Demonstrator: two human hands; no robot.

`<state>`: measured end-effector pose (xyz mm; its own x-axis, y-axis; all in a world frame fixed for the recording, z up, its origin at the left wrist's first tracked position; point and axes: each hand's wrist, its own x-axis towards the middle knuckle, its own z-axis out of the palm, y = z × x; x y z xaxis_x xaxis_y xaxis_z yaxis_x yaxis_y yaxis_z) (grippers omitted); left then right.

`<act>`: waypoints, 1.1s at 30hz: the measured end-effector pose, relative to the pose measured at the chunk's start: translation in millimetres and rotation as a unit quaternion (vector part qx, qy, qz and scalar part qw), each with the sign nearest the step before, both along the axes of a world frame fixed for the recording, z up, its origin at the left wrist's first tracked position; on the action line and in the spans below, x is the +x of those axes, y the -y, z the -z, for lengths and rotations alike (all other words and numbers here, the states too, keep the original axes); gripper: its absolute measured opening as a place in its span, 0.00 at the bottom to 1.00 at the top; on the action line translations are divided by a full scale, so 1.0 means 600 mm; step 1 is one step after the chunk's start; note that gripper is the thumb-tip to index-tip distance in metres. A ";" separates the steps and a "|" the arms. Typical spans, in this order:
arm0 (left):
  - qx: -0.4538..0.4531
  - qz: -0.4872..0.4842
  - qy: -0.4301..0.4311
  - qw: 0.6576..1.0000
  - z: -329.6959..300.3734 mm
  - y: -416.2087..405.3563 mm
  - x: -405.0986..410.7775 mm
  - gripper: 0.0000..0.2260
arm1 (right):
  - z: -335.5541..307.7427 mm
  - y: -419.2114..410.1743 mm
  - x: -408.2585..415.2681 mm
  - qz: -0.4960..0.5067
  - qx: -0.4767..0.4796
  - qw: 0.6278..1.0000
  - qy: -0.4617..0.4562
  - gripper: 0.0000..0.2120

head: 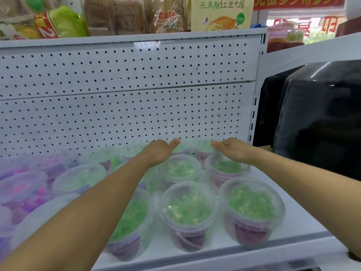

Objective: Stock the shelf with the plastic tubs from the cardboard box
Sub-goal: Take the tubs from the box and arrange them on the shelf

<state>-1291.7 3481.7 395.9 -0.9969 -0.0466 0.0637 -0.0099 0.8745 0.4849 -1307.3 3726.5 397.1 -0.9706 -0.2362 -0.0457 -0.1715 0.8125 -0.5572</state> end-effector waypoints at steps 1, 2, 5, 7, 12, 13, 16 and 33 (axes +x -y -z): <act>0.001 0.003 -0.006 1.000 0.002 0.003 -0.002 0.27 | 0.001 0.001 -0.001 -0.002 -0.004 1.000 0.000 0.33; 0.002 0.005 -0.008 1.000 0.004 0.005 -0.004 0.26 | 0.001 0.002 -0.001 -0.006 -0.007 1.000 0.000 0.33; -0.002 0.019 0.000 1.000 0.006 0.012 -0.002 0.22 | 0.001 0.003 0.005 -0.026 -0.008 1.000 0.003 0.31; -0.005 0.022 -0.001 1.000 0.003 0.013 0.004 0.22 | -0.002 0.001 0.014 -0.034 -0.018 0.999 -0.007 0.29; -0.042 0.015 -0.083 0.996 -0.005 0.014 0.067 0.27 | -0.014 -0.032 0.050 -0.010 -0.028 0.999 -0.032 0.31; -0.040 0.016 -0.077 0.996 -0.004 0.014 0.081 0.28 | -0.016 -0.042 0.056 -0.011 -0.014 1.000 -0.016 0.34; -0.044 0.023 -0.037 0.998 -0.001 0.006 0.107 0.32 | -0.017 -0.053 0.071 0.000 0.025 0.999 0.044 0.41; -0.083 0.017 -0.016 0.996 0.012 0.015 0.092 0.26 | -0.004 -0.037 0.067 -0.064 0.016 0.997 0.034 0.33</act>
<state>-1236.4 3472.7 388.8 -0.9950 0.0013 0.0995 0.0345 0.9425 0.3325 -1267.1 3748.6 399.6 -0.9269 -0.3558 -0.1192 -0.2384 0.8038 -0.5451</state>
